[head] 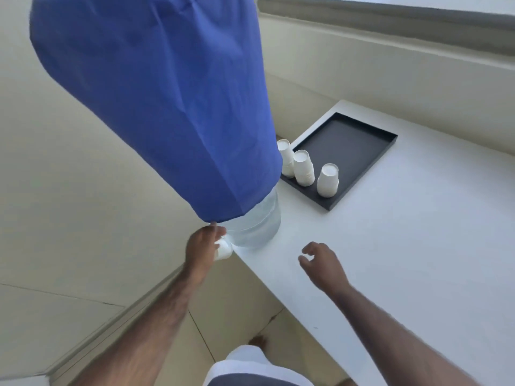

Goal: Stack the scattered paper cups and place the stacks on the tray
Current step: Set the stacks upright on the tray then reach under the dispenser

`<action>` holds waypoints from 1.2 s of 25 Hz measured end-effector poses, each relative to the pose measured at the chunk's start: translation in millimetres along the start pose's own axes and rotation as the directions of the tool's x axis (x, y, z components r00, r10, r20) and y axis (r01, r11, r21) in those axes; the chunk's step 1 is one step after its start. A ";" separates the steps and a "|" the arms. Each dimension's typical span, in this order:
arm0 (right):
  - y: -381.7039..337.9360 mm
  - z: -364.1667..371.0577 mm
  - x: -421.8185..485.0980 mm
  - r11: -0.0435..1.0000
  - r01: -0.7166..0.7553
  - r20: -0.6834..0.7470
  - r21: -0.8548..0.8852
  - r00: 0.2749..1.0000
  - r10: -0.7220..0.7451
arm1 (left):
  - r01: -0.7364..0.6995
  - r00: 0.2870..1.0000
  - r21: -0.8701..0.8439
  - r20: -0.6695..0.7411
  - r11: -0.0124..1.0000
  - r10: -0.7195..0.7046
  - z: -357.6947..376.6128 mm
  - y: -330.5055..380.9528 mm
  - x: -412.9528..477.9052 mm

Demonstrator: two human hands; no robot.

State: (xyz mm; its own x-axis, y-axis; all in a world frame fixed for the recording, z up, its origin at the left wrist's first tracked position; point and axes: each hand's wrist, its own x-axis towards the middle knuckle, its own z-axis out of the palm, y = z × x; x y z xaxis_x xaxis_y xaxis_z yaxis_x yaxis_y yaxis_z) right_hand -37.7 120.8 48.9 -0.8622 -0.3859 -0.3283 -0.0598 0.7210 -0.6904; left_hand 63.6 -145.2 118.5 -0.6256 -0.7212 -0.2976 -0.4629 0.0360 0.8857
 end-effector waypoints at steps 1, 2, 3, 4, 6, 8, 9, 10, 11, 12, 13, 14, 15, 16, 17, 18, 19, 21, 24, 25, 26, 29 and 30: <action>-5.4 8.7 -3.2 1.000 0.000 0.022 -0.015 1.000 0.000 | 0.007 0.999 -0.042 -0.054 0.999 -0.009 -12.4 -4.5 7.6; -10.3 18.0 -5.6 0.999 -0.003 0.040 -0.032 0.999 0.004 | 0.030 0.996 -0.076 -0.079 0.997 -0.036 -22.9 -10.7 16.7; -16.3 28.0 -6.6 0.999 -0.011 0.056 -0.049 0.998 0.013 | 0.079 0.994 -0.097 -0.067 0.992 -0.086 -32.1 -19.0 27.6; -24.2 40.4 -6.5 0.997 -0.025 0.070 -0.067 0.997 0.030 | 0.152 0.988 -0.103 -0.017 0.983 -0.155 -41.1 -29.6 39.6; -42.6 64.9 -4.5 0.994 -0.055 0.092 -0.092 0.994 0.063 | 0.285 0.953 -0.093 0.134 0.954 -0.272 -52.3 -48.5 60.5; -65.1 92.3 -1.6 0.992 -0.070 0.108 -0.105 0.991 0.081 | 0.348 0.909 -0.064 0.265 0.935 -0.320 -57.7 -60.9 76.7; -78.9 108.9 -0.1 0.992 -0.071 0.118 -0.102 0.990 0.083 | 0.368 0.889 -0.046 0.311 0.929 -0.337 -61.1 -65.9 83.9; -92.2 124.1 1.2 0.994 -0.075 0.126 -0.081 0.988 0.085 | 0.386 0.868 -0.031 0.350 0.922 -0.352 -62.8 -68.9 89.6; -104.2 138.0 2.6 0.996 -0.086 0.134 -0.037 0.987 0.090 | 0.407 0.847 -0.027 0.386 0.913 -0.366 -63.3 -70.4 94.6; -115.4 151.8 3.5 0.994 -0.106 0.142 0.019 0.985 0.103 | 0.433 0.825 -0.034 0.417 0.901 -0.381 -64.3 -71.8 99.2; -125.0 163.9 4.8 0.989 -0.131 0.153 0.067 0.981 0.119 | 0.456 0.804 -0.040 0.446 0.889 -0.392 -64.5 -71.8 102.9; -133.5 175.9 6.3 0.985 -0.151 0.165 0.087 0.977 0.135 | 0.471 0.784 -0.039 0.476 0.881 -0.398 -65.6 -71.5 106.3; -139.8 185.7 7.3 0.984 -0.159 0.173 0.086 0.974 0.143 | 0.482 0.766 -0.035 0.501 0.875 -0.403 -65.4 -70.6 108.7; -144.8 194.2 7.6 0.985 -0.155 0.176 0.070 0.974 0.140 | 0.493 0.750 -0.028 0.520 0.870 -0.409 -64.2 -70.1 110.0; -149.4 201.8 7.5 0.990 -0.135 0.168 0.048 0.978 0.125 | 0.504 0.737 -0.017 0.530 0.864 -0.419 -63.4 -70.3 111.8; -152.9 207.4 7.7 0.996 -0.090 0.149 -0.005 0.985 0.089 | 0.516 0.727 -0.005 0.531 0.856 -0.435 -61.9 -71.3 114.0; -156.1 212.2 9.6 0.995 -0.023 0.116 -0.101 0.993 0.035 | 0.528 0.720 0.010 0.526 0.849 -0.453 -60.4 -73.3 116.7; -162.6 217.7 16.5 0.927 0.116 0.064 -0.357 0.993 -0.099 | 0.539 0.714 0.038 0.510 0.841 -0.480 -58.0 -78.2 120.8; -172.8 223.9 30.1 0.820 0.239 0.090 -0.521 0.970 -0.226 | 0.549 0.688 0.054 0.536 0.834 -0.488 -58.4 -82.9 123.9; -175.4 225.7 34.0 0.799 0.258 0.103 -0.543 0.965 -0.242 | 0.557 0.675 0.045 0.556 0.829 -0.484 -59.0 -82.1 124.2; -177.8 227.0 36.9 0.784 0.268 0.112 -0.559 0.962 -0.249 | 0.568 0.665 0.030 0.572 0.822 -0.480 -60.1 -80.3 124.1; -182.4 229.3 39.5 0.763 0.281 0.121 -0.582 0.958 -0.260 | 0.603 0.651 0.000 0.578 0.798 -0.492 -67.4 -72.7 125.6; -183.3 228.7 37.1 0.757 0.290 0.119 -0.586 0.955 -0.273 | 0.600 0.652 0.005 0.576 0.800 -0.493 -70.6 -70.6 125.1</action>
State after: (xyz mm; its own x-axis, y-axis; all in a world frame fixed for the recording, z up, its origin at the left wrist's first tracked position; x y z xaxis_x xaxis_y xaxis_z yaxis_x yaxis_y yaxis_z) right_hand 56.3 -157.3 15.8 -0.7468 -0.6338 -0.2013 -0.5899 0.7712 -0.2394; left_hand 62.4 -286.8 43.9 -0.5411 -0.0897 -0.8362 -0.7491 -0.4005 0.5277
